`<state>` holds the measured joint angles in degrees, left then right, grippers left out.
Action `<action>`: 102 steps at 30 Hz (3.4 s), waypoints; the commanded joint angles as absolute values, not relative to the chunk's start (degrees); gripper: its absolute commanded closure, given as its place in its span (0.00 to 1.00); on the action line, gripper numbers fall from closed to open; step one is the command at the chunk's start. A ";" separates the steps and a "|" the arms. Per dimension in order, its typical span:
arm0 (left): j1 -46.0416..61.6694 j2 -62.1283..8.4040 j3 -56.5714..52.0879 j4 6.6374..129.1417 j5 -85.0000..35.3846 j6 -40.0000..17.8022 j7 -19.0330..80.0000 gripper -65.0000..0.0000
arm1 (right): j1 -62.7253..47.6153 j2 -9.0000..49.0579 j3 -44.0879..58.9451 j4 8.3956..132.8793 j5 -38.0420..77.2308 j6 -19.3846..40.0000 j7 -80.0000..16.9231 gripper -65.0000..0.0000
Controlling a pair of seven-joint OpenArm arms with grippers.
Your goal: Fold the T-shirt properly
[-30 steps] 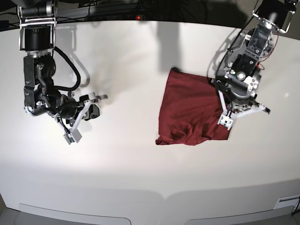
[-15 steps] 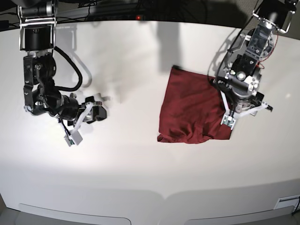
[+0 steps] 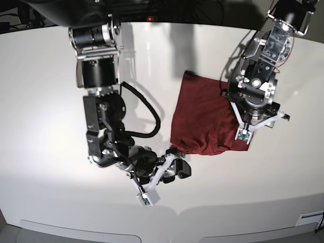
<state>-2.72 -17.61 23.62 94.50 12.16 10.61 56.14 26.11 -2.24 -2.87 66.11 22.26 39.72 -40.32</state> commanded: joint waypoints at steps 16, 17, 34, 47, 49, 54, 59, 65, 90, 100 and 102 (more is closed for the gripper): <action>-1.02 -12.36 23.20 83.22 11.97 11.05 49.93 0.55 | 29.23 -2.09 -26.94 45.76 10.17 40.00 -28.80 0.50; -1.15 -12.40 23.20 81.62 12.03 10.96 48.90 0.55 | 28.34 -1.32 -27.77 45.87 9.96 40.00 -28.77 0.50; -1.28 -12.21 23.42 79.94 14.68 5.76 43.64 0.55 | 4.93 12.21 -31.99 75.68 15.66 40.00 -36.34 0.50; -1.28 -12.60 23.35 87.57 18.52 5.80 46.96 0.55 | 4.10 12.05 -25.85 82.48 15.42 40.00 -36.18 0.50; -1.28 -12.58 23.33 89.73 19.57 5.85 46.83 0.55 | 4.12 12.05 -23.97 84.55 15.42 40.00 -35.18 0.50; -1.28 -12.58 23.29 96.38 19.53 7.53 46.87 0.55 | 4.10 11.88 -17.47 92.16 15.68 40.00 -34.22 0.50; -0.93 -13.50 23.29 105.58 19.49 8.43 47.90 0.55 | 3.53 11.90 -10.68 99.94 23.51 40.00 -41.08 0.50; 0.47 -19.27 23.29 119.61 19.49 8.88 55.99 0.55 | -3.75 11.94 0.14 110.34 24.25 40.00 -50.43 0.50; 51.37 -31.27 23.29 132.73 35.99 22.31 60.80 0.55 | -65.17 13.82 29.69 133.29 39.22 40.00 -59.96 0.50; 54.46 -24.53 23.29 109.45 30.81 23.62 43.94 0.55 | -66.15 17.76 15.55 102.96 24.43 40.00 -43.35 0.50; 52.45 -22.24 23.29 98.70 29.76 23.64 39.83 0.55 | -62.08 20.47 11.29 92.16 22.02 40.00 -40.91 0.50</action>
